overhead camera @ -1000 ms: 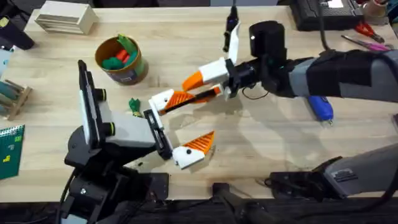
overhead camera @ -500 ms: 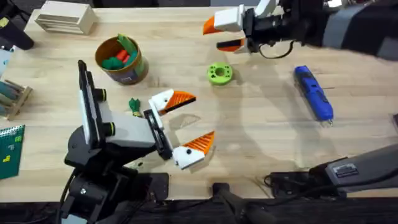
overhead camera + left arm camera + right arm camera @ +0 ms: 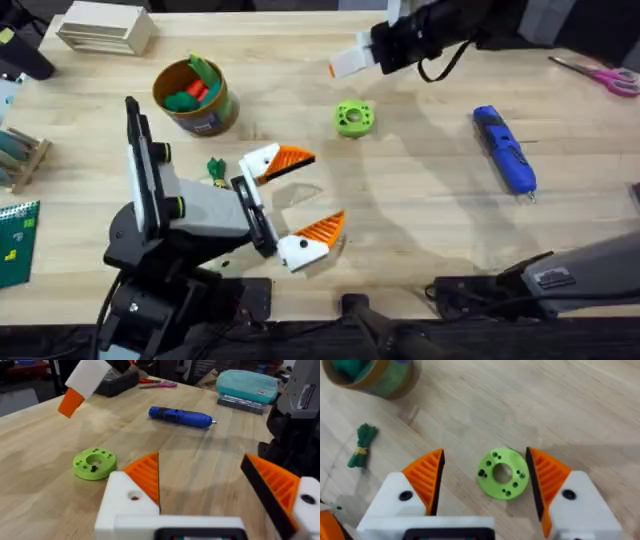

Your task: Pick up the gripper from the table and insert it into the empty holder that is missing its gripper. Then pick up a screw, insert it into the mounting hole, and use the screwdriver to tighten it. Finally, clean up the table by picking up the vegetable and placing it into the bucket.

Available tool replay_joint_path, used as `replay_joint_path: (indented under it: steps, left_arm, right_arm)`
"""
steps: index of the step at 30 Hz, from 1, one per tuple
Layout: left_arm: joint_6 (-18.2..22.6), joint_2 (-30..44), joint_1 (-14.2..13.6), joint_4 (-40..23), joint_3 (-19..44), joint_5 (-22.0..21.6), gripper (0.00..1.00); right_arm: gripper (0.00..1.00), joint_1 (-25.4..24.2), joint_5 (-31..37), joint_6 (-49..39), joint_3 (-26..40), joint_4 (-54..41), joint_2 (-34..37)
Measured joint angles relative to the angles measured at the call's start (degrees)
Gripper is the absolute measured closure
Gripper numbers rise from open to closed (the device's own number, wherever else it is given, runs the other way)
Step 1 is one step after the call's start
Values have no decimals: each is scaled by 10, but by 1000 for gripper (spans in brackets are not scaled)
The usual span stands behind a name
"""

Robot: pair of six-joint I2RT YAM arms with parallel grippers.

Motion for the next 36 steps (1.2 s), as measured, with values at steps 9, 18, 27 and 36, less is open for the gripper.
replay_joint_path:
  steps: [9,18,27,36]
  left_arm:
    - [0,0,0,0,0,0,14]
    - [0,0,0,0,0,0,14]
    - [0,0,0,0,0,0,13]
    - [0,0,0,0,0,0,14]
  right_arm:
    - [114,2,20,-60,0,-40,0]
    - [370,68,88,-119,0,-105,2]
    - [455,119,181,-133,0,-106,62]
    - [682,133,199,-134,0,-78,84]
